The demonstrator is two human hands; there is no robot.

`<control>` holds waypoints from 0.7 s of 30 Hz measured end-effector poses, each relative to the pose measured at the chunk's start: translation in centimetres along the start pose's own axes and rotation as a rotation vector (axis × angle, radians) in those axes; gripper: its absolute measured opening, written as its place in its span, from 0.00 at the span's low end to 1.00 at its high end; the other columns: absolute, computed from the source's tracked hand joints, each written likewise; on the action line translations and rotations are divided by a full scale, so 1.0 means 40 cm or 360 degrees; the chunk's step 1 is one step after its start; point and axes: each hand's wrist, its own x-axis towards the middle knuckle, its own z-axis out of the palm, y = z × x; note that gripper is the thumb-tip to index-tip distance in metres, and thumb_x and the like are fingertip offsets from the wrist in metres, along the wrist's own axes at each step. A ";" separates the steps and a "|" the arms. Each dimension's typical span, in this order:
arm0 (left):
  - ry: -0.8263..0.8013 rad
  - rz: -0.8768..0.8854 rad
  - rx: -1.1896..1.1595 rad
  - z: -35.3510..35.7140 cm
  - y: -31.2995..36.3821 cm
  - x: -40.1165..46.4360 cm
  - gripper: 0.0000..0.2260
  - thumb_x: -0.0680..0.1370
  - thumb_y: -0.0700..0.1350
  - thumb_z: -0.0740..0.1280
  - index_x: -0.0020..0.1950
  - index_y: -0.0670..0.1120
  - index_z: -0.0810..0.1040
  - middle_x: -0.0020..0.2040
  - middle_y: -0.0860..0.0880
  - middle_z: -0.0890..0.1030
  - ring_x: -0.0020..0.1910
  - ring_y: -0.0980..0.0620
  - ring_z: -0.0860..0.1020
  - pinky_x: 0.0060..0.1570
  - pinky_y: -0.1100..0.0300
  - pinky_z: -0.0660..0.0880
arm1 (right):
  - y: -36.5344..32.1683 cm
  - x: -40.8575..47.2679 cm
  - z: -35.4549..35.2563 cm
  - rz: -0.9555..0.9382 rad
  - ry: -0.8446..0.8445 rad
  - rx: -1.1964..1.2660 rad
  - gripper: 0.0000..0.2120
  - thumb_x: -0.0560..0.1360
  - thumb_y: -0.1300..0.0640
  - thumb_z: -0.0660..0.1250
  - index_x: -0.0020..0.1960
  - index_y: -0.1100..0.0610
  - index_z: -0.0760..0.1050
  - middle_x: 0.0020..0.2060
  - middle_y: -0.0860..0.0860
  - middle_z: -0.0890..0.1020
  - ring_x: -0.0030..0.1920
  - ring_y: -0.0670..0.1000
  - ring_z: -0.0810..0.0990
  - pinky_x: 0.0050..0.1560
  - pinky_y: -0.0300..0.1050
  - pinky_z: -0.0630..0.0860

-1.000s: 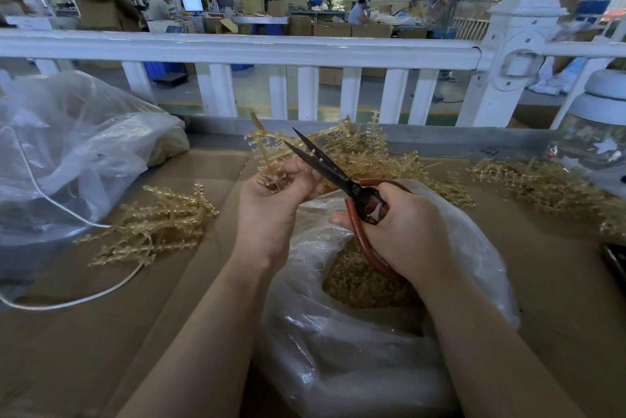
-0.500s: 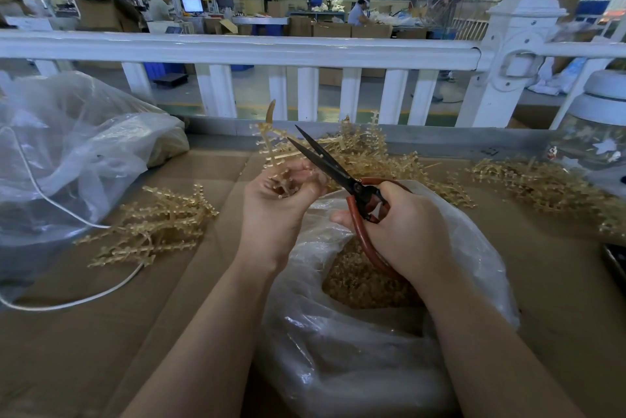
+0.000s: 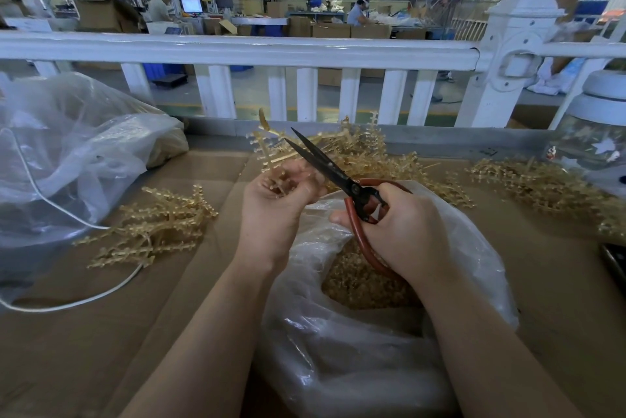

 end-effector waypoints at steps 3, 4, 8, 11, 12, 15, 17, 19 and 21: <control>0.0038 -0.0116 -0.0073 -0.003 0.001 0.002 0.06 0.75 0.34 0.71 0.42 0.44 0.82 0.37 0.49 0.83 0.37 0.54 0.81 0.43 0.63 0.78 | -0.004 -0.001 0.004 0.0058 -0.0020 0.0242 0.20 0.66 0.28 0.70 0.38 0.45 0.75 0.28 0.37 0.75 0.34 0.37 0.78 0.33 0.29 0.71; 0.0046 -0.0134 -0.0055 -0.004 0.000 0.002 0.08 0.75 0.34 0.71 0.41 0.46 0.82 0.37 0.50 0.83 0.37 0.54 0.81 0.42 0.63 0.77 | -0.005 0.001 0.005 0.0111 -0.0029 0.0326 0.22 0.65 0.28 0.70 0.37 0.47 0.76 0.27 0.40 0.77 0.35 0.38 0.79 0.33 0.31 0.72; -0.0008 -0.0199 0.0071 -0.001 -0.003 -0.002 0.09 0.73 0.36 0.74 0.39 0.49 0.83 0.39 0.49 0.84 0.40 0.53 0.82 0.40 0.64 0.76 | -0.008 0.015 0.007 0.0353 -0.0104 0.0611 0.22 0.67 0.33 0.72 0.40 0.53 0.82 0.34 0.45 0.84 0.34 0.45 0.82 0.38 0.45 0.80; -0.0090 -0.0228 0.0182 0.009 -0.005 -0.006 0.08 0.71 0.38 0.76 0.37 0.50 0.83 0.39 0.53 0.85 0.39 0.57 0.82 0.37 0.69 0.74 | -0.009 0.022 0.007 0.0430 -0.0139 0.0789 0.10 0.74 0.47 0.75 0.42 0.54 0.84 0.35 0.47 0.85 0.35 0.46 0.83 0.40 0.46 0.82; -0.0129 -0.0228 0.0202 0.012 -0.006 -0.006 0.07 0.70 0.39 0.76 0.36 0.50 0.83 0.39 0.54 0.84 0.38 0.59 0.81 0.36 0.70 0.74 | -0.009 0.023 0.007 0.0432 -0.0151 0.0847 0.07 0.74 0.50 0.76 0.41 0.53 0.83 0.34 0.47 0.85 0.34 0.45 0.83 0.38 0.42 0.81; -0.0186 -0.0215 0.0173 0.017 -0.008 -0.007 0.07 0.68 0.40 0.76 0.34 0.51 0.83 0.37 0.55 0.84 0.36 0.63 0.80 0.36 0.73 0.73 | -0.011 0.027 0.007 0.0454 -0.0185 0.0948 0.06 0.74 0.54 0.76 0.39 0.51 0.82 0.31 0.44 0.84 0.31 0.40 0.81 0.32 0.32 0.75; -0.0228 -0.0207 0.0142 0.017 -0.007 -0.009 0.06 0.68 0.40 0.76 0.35 0.51 0.83 0.37 0.55 0.84 0.36 0.64 0.80 0.36 0.73 0.73 | -0.014 0.030 0.007 0.0483 -0.0193 0.0997 0.06 0.74 0.56 0.76 0.39 0.50 0.82 0.30 0.42 0.83 0.30 0.39 0.80 0.32 0.29 0.73; -0.0275 -0.0230 0.0118 0.015 -0.008 -0.010 0.04 0.68 0.42 0.77 0.39 0.49 0.83 0.38 0.55 0.84 0.38 0.62 0.80 0.37 0.71 0.73 | -0.018 0.030 0.006 0.0479 -0.0180 0.1014 0.06 0.75 0.57 0.75 0.39 0.51 0.82 0.29 0.41 0.83 0.30 0.38 0.80 0.33 0.28 0.72; -0.0260 -0.0313 0.0085 0.012 -0.008 -0.010 0.09 0.68 0.44 0.78 0.45 0.46 0.83 0.42 0.53 0.84 0.43 0.57 0.80 0.42 0.64 0.73 | -0.020 0.029 0.002 0.0459 -0.0178 0.1017 0.05 0.75 0.58 0.75 0.40 0.53 0.82 0.30 0.43 0.83 0.30 0.39 0.80 0.33 0.28 0.73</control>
